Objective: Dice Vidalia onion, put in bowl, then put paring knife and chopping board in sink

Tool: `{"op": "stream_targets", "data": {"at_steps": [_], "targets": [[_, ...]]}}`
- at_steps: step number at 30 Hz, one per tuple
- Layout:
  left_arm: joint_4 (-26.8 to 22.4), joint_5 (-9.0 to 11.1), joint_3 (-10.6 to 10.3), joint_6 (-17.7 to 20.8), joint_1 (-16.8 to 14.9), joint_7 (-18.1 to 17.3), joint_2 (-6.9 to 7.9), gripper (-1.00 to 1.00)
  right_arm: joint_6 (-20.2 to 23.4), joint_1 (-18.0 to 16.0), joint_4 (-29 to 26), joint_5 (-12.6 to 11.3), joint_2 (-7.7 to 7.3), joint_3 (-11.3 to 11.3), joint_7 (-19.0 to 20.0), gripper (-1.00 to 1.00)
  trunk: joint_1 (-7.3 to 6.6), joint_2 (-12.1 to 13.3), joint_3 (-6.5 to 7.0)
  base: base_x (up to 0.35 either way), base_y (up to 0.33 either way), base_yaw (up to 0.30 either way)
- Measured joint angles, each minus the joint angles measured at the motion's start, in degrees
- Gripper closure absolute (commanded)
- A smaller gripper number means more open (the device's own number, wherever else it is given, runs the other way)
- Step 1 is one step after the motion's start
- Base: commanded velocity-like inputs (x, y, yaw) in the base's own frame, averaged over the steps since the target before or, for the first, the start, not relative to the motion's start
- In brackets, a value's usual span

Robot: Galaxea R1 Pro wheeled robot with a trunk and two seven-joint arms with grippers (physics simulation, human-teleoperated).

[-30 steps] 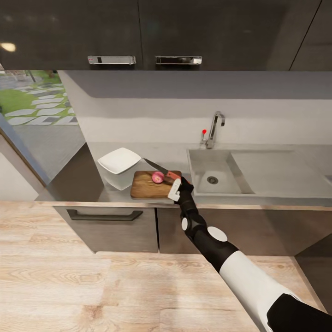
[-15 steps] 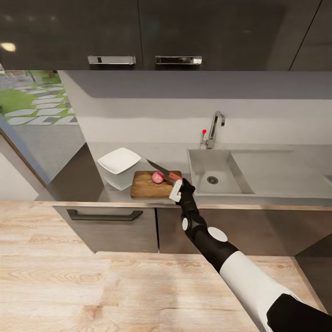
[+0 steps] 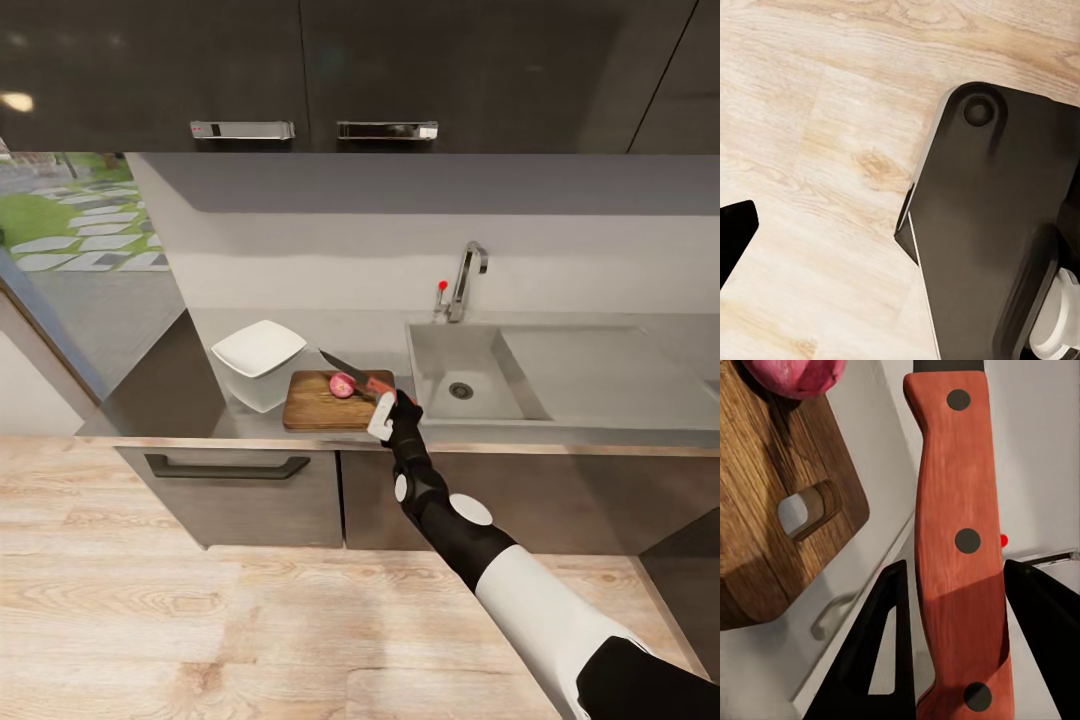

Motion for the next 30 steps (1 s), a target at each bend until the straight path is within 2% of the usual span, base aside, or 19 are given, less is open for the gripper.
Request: {"op": "stream_targets", "data": {"at_steps": [23, 30], "targets": [[0.00, 0.00, 0.00, -0.08, 0.00, 0.00, 0.00, -1.00, 0.06, 0.00, 0.95, 0.03, 0.09, 0.08, 0.00, 1.00, 0.00, 0.00, 0.00, 0.000, 0.000, 0.000], [0.00, 0.00, 0.00, -0.09, 0.00, 0.00, 0.00, -1.00, 0.09, 0.00, 1.72, 0.03, 0.23, 0.08, 0.00, 1.00, -0.02, 0.00, 0.00, 0.148, 0.000, 0.000]]}}
